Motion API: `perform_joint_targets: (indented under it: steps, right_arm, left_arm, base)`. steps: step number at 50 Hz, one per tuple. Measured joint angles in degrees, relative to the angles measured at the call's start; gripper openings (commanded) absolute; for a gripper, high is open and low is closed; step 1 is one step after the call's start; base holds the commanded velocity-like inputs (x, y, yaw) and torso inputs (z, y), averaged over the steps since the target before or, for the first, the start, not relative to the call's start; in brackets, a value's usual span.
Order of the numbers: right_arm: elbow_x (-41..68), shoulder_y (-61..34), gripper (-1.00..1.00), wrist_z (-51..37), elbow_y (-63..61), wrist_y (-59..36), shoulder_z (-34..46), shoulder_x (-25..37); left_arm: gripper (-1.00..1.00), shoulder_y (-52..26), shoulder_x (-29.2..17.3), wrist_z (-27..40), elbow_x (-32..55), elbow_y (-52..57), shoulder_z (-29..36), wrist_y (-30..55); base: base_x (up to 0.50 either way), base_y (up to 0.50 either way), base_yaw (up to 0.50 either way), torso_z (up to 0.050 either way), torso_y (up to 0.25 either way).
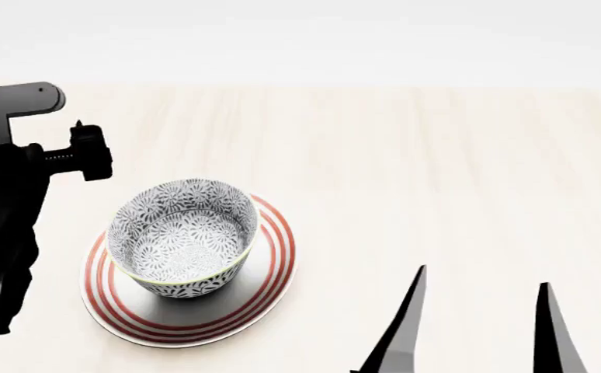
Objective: Put the bowl on the plate.
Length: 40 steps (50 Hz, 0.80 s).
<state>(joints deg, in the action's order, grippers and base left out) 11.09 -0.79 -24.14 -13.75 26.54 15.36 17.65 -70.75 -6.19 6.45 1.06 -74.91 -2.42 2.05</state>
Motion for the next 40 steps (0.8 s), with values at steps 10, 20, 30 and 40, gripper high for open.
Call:
perform_joint_targets:
  steps: [10, 20, 30, 40]
  right_arm:
    - [-0.28, -0.03, 1.0, -0.19, -0.13, -0.21, 0.39, 0.02]
    - [-0.41, -0.09, 1.0, -0.53, -0.13, -0.31, 0.57, 0.01]
    - [-0.52, -0.31, 1.0, -1.07, -0.1, -0.21, 0.29, 0.08]
    - [-0.68, -0.64, 1.0, -1.73, -0.52, -0.1, -0.21, 0.23]
  left_arm:
    - [1.0, 11.85, -3.45, 1.73, -0.72, 18.8, -0.76, -1.04]
    - [1.0, 34.45, -4.71, 3.04, -1.52, 52.2, -1.74, -0.75]
    - [1.0, 53.01, -4.61, 7.51, -6.36, 70.16, -1.53, -11.48]
    - [1.0, 62.5, -4.0, 13.33, -11.15, 80.52, -2.31, -22.62]
  base:
    - [0.0, 0.0, 0.0, 0.0, 0.0]
    - [0.0, 0.0, 0.0, 0.0, 0.0]
    - [0.0, 0.0, 0.0, 0.0, 0.0]
    - [0.0, 0.0, 0.0, 0.0, 0.0]
